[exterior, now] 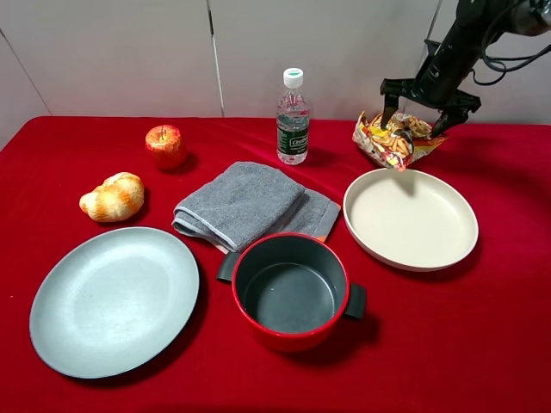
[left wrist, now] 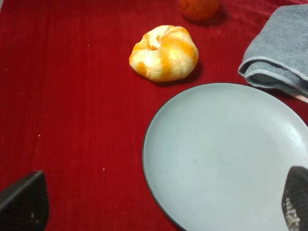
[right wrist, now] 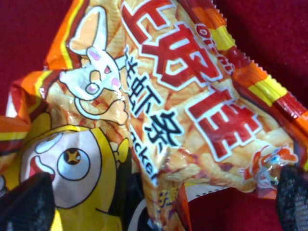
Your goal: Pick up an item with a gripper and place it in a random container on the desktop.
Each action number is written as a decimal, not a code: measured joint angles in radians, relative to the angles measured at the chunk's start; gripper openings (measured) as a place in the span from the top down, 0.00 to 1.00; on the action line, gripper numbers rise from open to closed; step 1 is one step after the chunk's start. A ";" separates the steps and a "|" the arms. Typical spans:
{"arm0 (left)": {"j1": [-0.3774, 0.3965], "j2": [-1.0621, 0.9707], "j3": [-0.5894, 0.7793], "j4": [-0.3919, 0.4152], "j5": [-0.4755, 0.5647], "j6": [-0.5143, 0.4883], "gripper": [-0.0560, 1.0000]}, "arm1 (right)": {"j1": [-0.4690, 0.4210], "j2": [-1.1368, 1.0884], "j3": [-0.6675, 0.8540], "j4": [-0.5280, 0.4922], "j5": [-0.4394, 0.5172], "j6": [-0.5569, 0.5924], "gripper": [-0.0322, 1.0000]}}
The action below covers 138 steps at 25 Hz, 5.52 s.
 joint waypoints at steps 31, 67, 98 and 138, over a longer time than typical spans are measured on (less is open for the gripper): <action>0.000 0.000 0.000 0.000 0.000 0.000 0.04 | -0.003 0.081 -0.010 0.030 -0.026 0.000 0.34; 0.000 0.000 0.000 0.000 0.000 0.000 0.04 | -0.003 0.071 -0.013 0.052 -0.026 0.004 0.83; 0.000 0.000 0.000 0.000 0.000 0.000 0.04 | -0.003 -0.140 -0.015 0.030 0.182 -0.004 0.87; 0.000 0.000 0.000 0.000 0.000 0.000 0.04 | 0.078 -0.564 0.567 -0.140 0.125 -0.110 0.87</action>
